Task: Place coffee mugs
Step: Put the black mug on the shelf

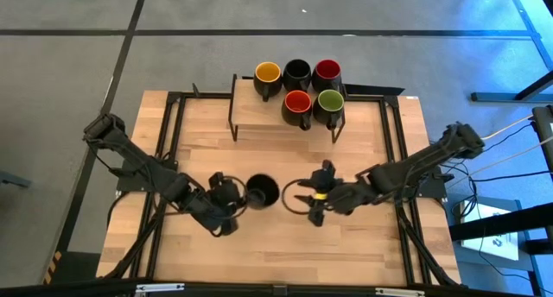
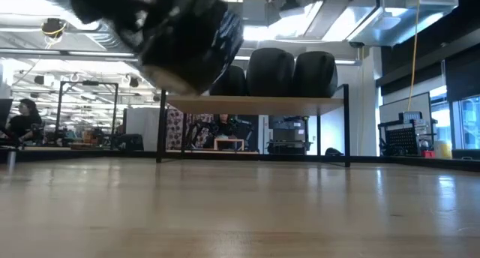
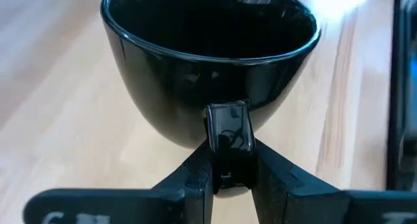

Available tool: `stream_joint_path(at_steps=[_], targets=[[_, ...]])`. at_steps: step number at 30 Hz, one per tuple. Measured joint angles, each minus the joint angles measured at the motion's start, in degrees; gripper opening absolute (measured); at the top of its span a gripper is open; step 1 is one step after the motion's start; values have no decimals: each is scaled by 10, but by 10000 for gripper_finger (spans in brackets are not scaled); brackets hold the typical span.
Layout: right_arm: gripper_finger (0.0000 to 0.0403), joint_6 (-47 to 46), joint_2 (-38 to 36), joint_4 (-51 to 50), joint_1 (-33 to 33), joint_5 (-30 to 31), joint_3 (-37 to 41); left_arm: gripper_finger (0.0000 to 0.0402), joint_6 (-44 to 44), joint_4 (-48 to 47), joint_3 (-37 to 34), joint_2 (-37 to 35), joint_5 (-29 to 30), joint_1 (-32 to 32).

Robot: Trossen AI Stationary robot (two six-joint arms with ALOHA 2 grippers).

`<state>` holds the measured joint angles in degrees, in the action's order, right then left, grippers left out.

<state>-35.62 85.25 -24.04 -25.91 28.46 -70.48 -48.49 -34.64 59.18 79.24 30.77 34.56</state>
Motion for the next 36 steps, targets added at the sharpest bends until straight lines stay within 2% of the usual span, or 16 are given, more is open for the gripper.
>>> stream_joint_path(at_steps=[4,11,15,24,31,36], targets=[[175,43,-49,-40,0,15,0,66,-42,1,36,0,56,-18],[175,92,-116,-90,0,59,0,66,-109,3,65,0,225,-50],[175,106,-136,-115,0,89,0,66,-119,10,65,0,278,-81],[175,105,-144,-163,1,122,1,66,-65,19,62,3,278,-198],[175,104,-144,-165,1,133,1,66,20,85,43,2,241,-269],[175,104,-144,-165,0,148,1,66,40,152,2,3,229,-300]])
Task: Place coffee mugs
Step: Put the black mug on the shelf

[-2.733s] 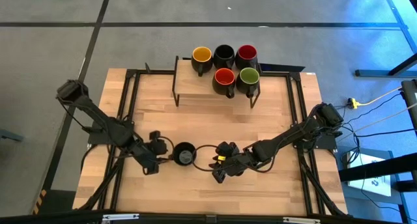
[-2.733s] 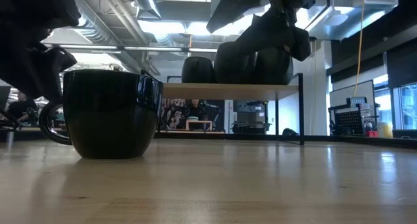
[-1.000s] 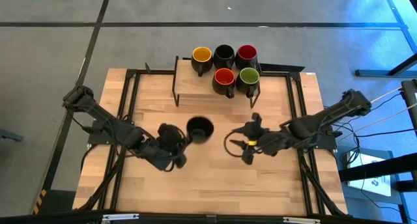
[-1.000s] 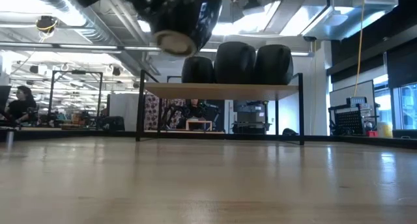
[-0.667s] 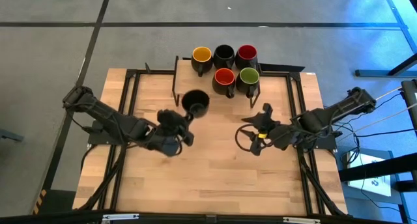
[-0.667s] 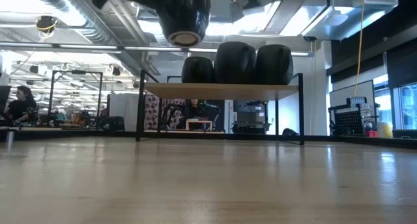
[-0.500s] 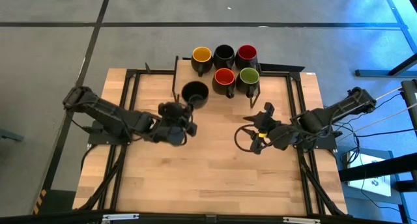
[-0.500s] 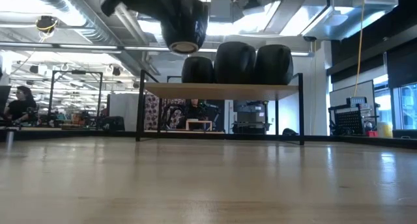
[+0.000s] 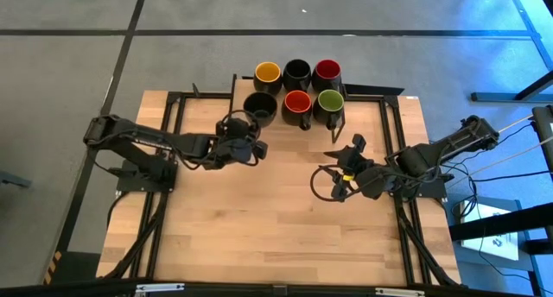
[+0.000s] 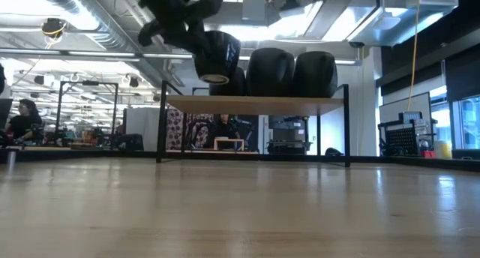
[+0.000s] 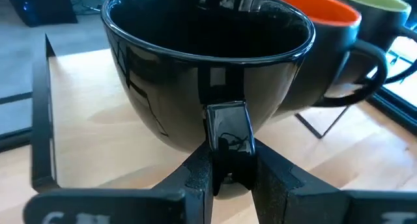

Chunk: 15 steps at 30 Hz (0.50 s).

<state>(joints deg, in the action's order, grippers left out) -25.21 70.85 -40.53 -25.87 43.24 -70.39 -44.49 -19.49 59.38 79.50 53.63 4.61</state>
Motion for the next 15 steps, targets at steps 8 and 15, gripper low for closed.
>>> stream_joint_path(at_steps=[8,15], targets=[[175,0,0,0,0,2,0,66,2,102,-59,0,-9,-14],[175,-1,0,0,0,1,0,66,12,119,-72,5,-24,-34]])
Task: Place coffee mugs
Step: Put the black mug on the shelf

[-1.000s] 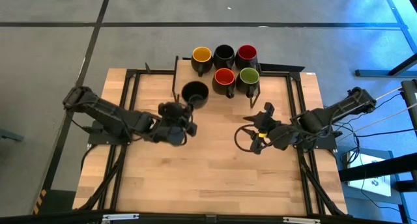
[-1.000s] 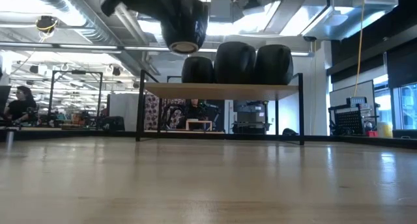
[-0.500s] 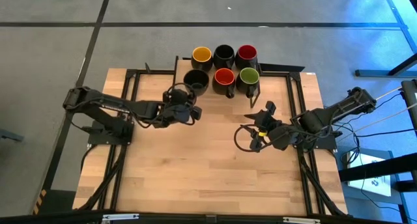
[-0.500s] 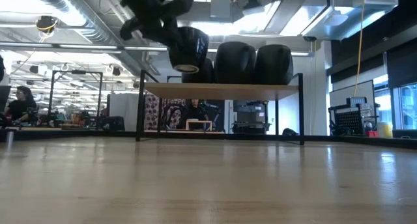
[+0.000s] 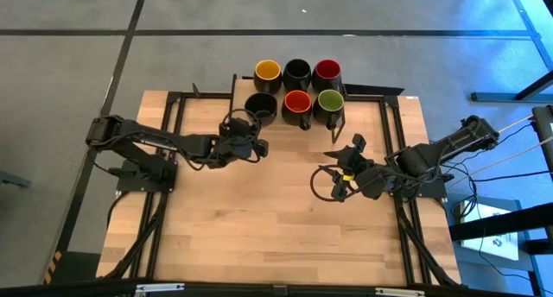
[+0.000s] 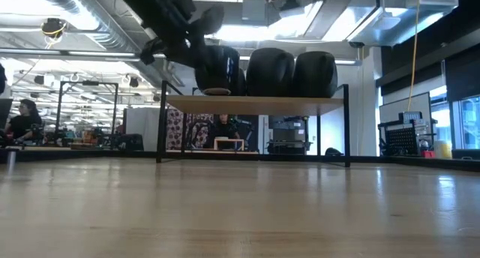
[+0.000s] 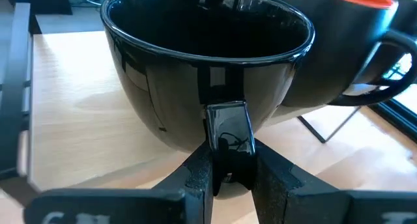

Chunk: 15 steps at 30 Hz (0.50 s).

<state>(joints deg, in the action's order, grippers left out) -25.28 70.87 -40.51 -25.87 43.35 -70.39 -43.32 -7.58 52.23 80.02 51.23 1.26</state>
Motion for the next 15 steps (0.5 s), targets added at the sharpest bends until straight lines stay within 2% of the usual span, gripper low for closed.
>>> stream_joint_path(at_steps=[15], targets=[[175,-15,0,-3,0,-4,0,66,6,99,0,66,15,0]])
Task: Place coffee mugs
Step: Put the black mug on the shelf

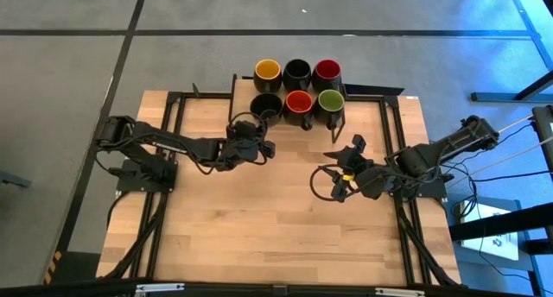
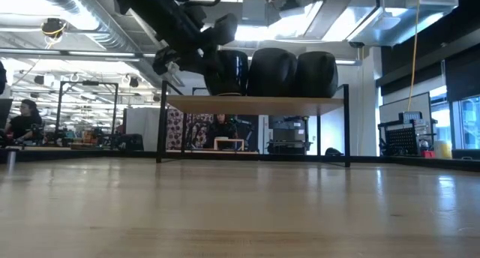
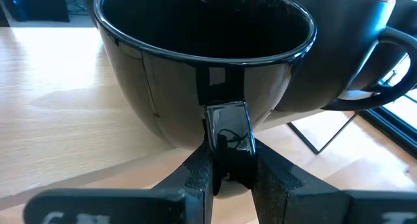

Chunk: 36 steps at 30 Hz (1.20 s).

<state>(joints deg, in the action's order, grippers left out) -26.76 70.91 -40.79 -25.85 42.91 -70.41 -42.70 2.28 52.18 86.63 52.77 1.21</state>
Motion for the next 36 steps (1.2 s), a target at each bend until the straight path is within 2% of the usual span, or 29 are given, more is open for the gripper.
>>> stream_joint_path(at_steps=[4,8,11,31,36], targets=[[175,0,0,0,0,-4,0,71,0,1,0,0,2,0],[175,0,0,0,0,-4,0,117,-4,1,0,0,-3,-3],[175,0,0,0,0,-4,0,132,-2,10,0,0,-13,-5],[175,-11,0,0,0,-4,0,139,35,20,0,0,-30,-6],[175,-14,0,-1,0,-4,0,140,34,20,0,0,-59,-16]])
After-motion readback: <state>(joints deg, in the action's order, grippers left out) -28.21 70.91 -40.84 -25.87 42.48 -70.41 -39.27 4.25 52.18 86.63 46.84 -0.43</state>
